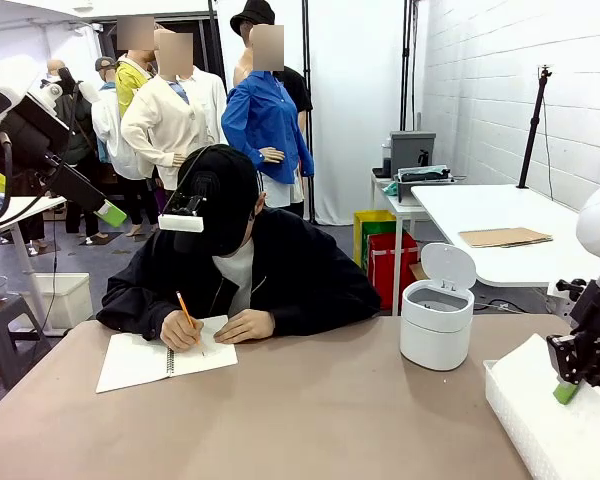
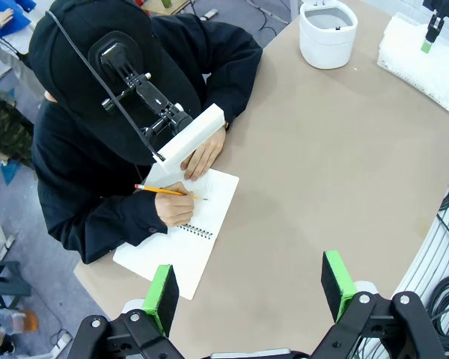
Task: Sort the paper based on its condition.
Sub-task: If a person hands you a paper, place it in the Organizing basket , and if it's crumpled, put it in the Trash can.
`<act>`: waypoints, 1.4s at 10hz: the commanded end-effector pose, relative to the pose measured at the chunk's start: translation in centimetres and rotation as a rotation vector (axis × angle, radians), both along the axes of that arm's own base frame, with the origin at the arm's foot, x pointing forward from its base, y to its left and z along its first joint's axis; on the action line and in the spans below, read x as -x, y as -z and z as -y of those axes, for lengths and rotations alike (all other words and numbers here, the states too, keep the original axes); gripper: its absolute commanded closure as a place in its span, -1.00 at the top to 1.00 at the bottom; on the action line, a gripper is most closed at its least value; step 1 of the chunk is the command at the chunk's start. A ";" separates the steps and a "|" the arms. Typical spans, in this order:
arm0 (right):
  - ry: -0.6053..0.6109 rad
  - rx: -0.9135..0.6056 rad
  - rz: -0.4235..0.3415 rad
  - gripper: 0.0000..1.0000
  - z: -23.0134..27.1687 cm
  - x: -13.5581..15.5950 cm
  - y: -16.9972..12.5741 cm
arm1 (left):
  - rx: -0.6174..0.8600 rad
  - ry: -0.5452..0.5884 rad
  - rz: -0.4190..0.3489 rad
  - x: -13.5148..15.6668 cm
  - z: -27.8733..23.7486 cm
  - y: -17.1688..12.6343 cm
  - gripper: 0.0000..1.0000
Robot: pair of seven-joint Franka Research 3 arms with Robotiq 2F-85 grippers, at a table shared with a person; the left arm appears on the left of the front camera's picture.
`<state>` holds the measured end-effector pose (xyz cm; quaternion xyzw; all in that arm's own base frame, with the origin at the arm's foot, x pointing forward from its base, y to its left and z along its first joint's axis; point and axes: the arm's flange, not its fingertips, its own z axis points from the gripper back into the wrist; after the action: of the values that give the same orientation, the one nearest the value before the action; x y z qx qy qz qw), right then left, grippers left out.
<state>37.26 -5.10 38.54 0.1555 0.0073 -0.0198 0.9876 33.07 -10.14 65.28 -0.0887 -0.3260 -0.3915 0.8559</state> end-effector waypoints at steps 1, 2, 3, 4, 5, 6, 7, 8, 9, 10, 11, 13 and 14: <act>-0.017 0.026 0.003 0.14 -0.4 4.6 1.7 | -0.002 -0.016 -0.003 0.1 0.1 0.0 1.00; -0.018 0.053 -0.008 0.52 -0.1 4.9 1.4 | -0.002 -0.016 -0.003 0.1 0.1 0.0 1.00; -0.017 0.073 -0.015 0.90 0.2 5.1 1.1 | -0.002 -0.016 -0.003 0.1 0.1 0.0 1.00; -0.011 0.086 -0.018 1.00 0.6 5.3 0.8 | -0.002 -0.016 -0.003 0.1 0.1 0.0 1.00; -0.011 0.096 -0.020 1.00 0.9 5.5 0.5 | -0.002 -0.016 -0.003 0.1 0.1 0.0 1.00; -0.013 0.103 -0.021 1.00 1.1 5.8 0.2 | -0.002 -0.016 -0.003 0.1 0.1 0.0 1.00; -0.031 0.121 -0.023 1.00 1.1 6.3 -0.3 | -0.002 -0.016 -0.003 0.1 0.1 0.0 1.00; -0.047 0.146 -0.024 1.00 1.1 6.7 -0.9 | -0.002 -0.016 -0.003 0.1 0.1 0.0 1.00; -0.061 0.187 -0.024 1.00 1.0 7.0 -1.7 | -0.002 -0.016 -0.003 0.1 0.1 0.0 1.00; -0.069 0.211 -0.021 1.00 0.6 7.3 -2.3 | -0.002 -0.016 -0.003 0.1 0.1 0.0 1.00; -0.085 0.228 -0.010 1.00 0.6 7.5 -3.1 | -0.002 -0.016 -0.003 0.1 0.1 0.0 1.00; -0.120 0.251 -0.006 1.00 0.3 7.5 -3.4 | -0.002 -0.016 -0.003 0.1 0.1 0.0 1.00; -0.099 0.230 0.011 1.00 0.3 7.2 -3.7 | -0.002 -0.016 -0.003 0.1 0.1 0.0 1.00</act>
<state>32.88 -6.33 44.84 0.0465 0.0103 0.0373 0.9982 33.07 -10.14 65.28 -0.0887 -0.3260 -0.3915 0.8559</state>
